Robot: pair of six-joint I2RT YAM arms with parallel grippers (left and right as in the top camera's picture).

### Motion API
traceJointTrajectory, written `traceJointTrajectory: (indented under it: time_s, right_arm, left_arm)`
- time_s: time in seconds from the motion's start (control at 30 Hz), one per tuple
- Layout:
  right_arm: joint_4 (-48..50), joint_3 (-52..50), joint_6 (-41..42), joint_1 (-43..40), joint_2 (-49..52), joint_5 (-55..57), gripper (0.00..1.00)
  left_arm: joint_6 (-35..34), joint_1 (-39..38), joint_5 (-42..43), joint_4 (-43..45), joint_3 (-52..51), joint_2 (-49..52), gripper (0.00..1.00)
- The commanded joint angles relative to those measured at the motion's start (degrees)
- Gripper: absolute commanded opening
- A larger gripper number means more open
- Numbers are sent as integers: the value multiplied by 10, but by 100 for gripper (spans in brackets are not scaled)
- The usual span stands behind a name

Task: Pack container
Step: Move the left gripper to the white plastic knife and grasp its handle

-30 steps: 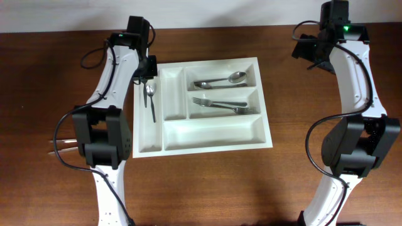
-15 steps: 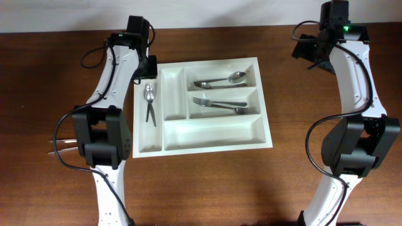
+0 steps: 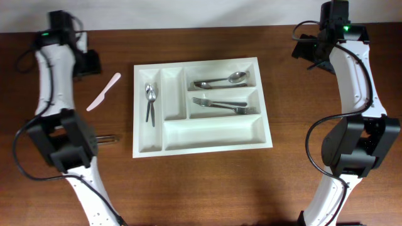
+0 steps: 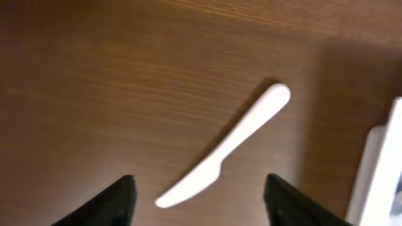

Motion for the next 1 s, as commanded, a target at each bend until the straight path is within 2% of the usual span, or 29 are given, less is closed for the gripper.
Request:
traceJointTrajectory:
  time_s: [0.0,0.2,0.33,0.53,0.67,0.97]
  right_arm:
    - [2,-3,7,2,5,5,99]
    - [2,-3,7,2,5,5,99]
    - [2,-3,7,2,5,5,99]
    - [2,-3,7,2,5,5,99]
    - [2,-3,7,2,5,5,99]
    - [2,-3,7,2,5,5,99]
  left_arm:
    - [93,9,96,17,-6,5,77]
    - [107,3,107,57,-8,32,79]
    - [167,-3,149,63,-8,61,79]
    - [182,-5,148,63,-8,102,84]
    - [219,-8,149,67,-8,115,85]
    - [220,-11,153,78,-8,135,85]
